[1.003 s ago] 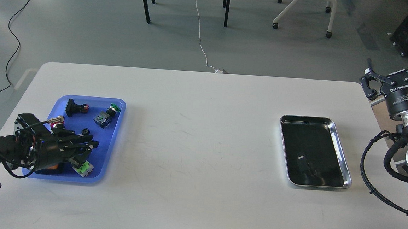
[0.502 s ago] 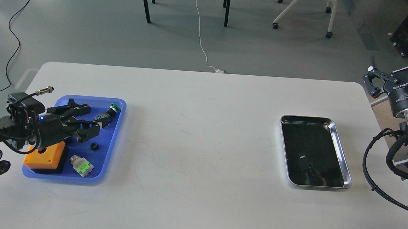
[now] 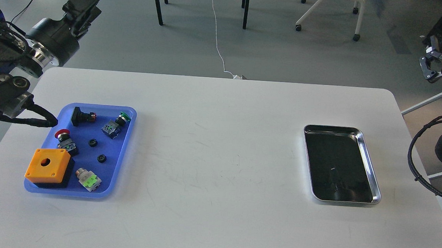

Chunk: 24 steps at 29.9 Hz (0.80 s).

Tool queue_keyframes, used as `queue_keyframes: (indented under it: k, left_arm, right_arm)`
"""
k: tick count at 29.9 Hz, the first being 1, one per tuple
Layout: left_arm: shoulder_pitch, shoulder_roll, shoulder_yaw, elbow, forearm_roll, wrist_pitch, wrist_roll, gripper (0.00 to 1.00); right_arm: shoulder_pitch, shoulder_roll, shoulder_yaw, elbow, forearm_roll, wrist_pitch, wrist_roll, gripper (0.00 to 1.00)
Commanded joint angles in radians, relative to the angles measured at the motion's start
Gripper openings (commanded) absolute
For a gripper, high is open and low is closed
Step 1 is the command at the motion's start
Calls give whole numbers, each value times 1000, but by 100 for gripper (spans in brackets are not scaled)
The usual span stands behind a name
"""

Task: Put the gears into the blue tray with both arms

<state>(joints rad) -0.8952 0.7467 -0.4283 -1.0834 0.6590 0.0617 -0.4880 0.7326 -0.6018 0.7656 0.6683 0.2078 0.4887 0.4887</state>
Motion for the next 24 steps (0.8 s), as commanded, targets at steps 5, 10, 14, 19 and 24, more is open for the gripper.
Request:
queue_keyframes:
  k: [5,10,14,19,24]
  left_arm:
    - [-1,-72,-144,48,-197,-177,-1,97]
    - [-4,-118,-174,167,-402,-259,28,98]
    - [-5,-177,-230,259,-528,-322,75,98]
    - [-4,-239,-273,348,-581,-329,147,98]
    - [-4,-296,-311,422,-670,-391,219,98]
  right_arm:
    - [27,0,18,2,1,0,0,99]
    - [28,14,66,2,2,0,0,99]
    - [30,14,64,4,2,0,0,99]
    - [31,14,69,-3,2,0,0,99]
    - [28,23,70,-16,16,0,0,99]
